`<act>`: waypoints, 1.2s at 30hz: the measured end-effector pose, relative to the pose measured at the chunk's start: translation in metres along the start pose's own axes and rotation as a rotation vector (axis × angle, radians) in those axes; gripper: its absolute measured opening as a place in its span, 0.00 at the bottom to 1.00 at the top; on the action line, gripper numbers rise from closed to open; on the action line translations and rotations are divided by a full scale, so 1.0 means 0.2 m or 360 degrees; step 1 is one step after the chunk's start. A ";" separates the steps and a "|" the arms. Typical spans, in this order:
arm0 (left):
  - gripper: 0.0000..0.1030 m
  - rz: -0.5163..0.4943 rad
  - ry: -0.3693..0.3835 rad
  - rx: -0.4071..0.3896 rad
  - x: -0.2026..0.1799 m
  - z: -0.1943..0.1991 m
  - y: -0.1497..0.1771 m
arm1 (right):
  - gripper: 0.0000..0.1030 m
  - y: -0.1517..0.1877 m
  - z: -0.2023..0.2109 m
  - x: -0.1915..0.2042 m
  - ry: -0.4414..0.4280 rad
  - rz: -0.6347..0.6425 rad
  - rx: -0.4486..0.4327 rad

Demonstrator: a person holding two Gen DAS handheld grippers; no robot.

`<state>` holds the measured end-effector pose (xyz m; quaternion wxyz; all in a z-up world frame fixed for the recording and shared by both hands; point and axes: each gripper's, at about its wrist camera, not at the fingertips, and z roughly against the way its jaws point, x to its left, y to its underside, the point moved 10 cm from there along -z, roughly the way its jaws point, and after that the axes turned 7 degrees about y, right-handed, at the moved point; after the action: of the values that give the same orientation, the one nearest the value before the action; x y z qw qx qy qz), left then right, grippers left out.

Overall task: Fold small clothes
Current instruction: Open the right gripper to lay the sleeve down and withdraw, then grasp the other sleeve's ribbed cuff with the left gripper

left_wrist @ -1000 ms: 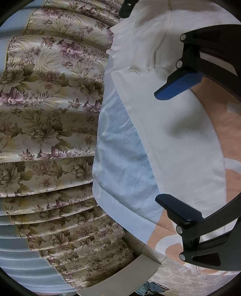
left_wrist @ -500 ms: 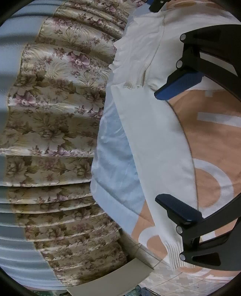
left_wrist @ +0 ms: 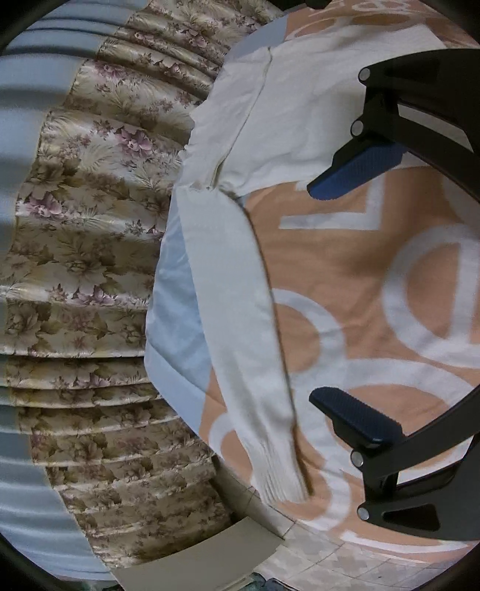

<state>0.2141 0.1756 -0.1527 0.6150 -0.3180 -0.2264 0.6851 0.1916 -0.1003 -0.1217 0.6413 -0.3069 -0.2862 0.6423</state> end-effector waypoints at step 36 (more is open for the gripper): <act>0.99 0.0056 -0.0204 0.0035 0.50 0.07 0.16 | 0.78 0.15 0.16 0.12 0.0031 0.0008 0.0007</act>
<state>0.1783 0.2704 -0.1805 0.5905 -0.2707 -0.2520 0.7173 0.1478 -0.0751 -0.1242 0.6431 -0.3123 -0.2779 0.6416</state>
